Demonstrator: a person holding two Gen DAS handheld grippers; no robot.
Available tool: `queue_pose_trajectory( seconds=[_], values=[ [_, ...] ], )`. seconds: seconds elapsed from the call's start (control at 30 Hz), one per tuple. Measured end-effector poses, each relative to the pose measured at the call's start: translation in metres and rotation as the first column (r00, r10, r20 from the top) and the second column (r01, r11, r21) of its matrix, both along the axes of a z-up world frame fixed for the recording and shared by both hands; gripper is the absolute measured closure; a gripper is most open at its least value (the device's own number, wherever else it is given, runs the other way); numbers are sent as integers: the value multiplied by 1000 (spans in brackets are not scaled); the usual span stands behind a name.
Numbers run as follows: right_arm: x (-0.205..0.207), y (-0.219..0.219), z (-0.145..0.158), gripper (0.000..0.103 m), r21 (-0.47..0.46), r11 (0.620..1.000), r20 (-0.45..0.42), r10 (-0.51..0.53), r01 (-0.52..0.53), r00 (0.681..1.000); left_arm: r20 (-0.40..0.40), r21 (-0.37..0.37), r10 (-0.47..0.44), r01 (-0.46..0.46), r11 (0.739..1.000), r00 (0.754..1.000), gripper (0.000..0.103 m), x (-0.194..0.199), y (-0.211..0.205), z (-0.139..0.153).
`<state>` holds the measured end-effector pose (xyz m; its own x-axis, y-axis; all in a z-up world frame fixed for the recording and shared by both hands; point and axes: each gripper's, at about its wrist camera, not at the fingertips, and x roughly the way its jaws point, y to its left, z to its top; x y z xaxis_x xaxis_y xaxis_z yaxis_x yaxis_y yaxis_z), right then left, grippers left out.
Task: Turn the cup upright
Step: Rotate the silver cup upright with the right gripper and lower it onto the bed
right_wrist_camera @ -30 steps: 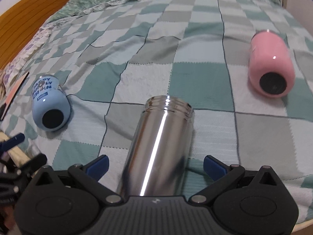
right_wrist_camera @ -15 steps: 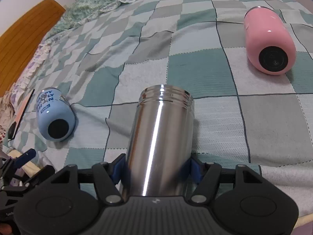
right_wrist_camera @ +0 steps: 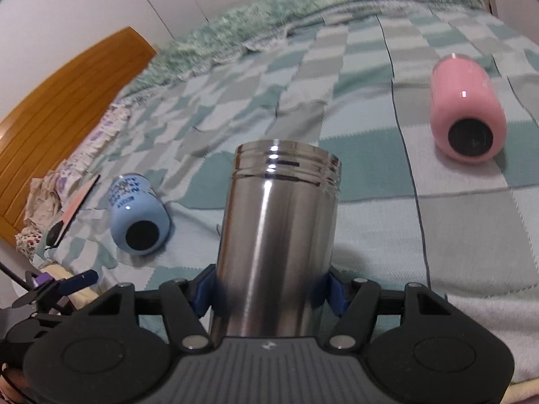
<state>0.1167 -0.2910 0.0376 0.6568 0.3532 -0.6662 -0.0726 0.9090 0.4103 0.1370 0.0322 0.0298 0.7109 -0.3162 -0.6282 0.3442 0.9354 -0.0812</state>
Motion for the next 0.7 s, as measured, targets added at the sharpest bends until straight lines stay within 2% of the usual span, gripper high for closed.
queue_pose_trajectory(
  seconds=[0.23,0.4,0.5,0.57,0.7],
  values=[
    [-1,8,23,40,-72,997,203,29,-15,979,8,-31,32,-32,999,999,0,-2,3,3],
    [14,20,36,40,-164,986,353,30,30,935,39,-54,80,-78,996,996,0,-1,6,7],
    [21,32,37,40,-252,965,431,51,66,901,57,-59,101,-98,993,993,0,0,6,8],
    [25,40,32,40,-309,947,461,70,86,885,63,-57,111,-107,993,992,0,2,4,7],
    [29,58,9,40,-408,908,468,115,98,876,68,-47,116,-112,993,991,0,4,1,4]
  ],
)
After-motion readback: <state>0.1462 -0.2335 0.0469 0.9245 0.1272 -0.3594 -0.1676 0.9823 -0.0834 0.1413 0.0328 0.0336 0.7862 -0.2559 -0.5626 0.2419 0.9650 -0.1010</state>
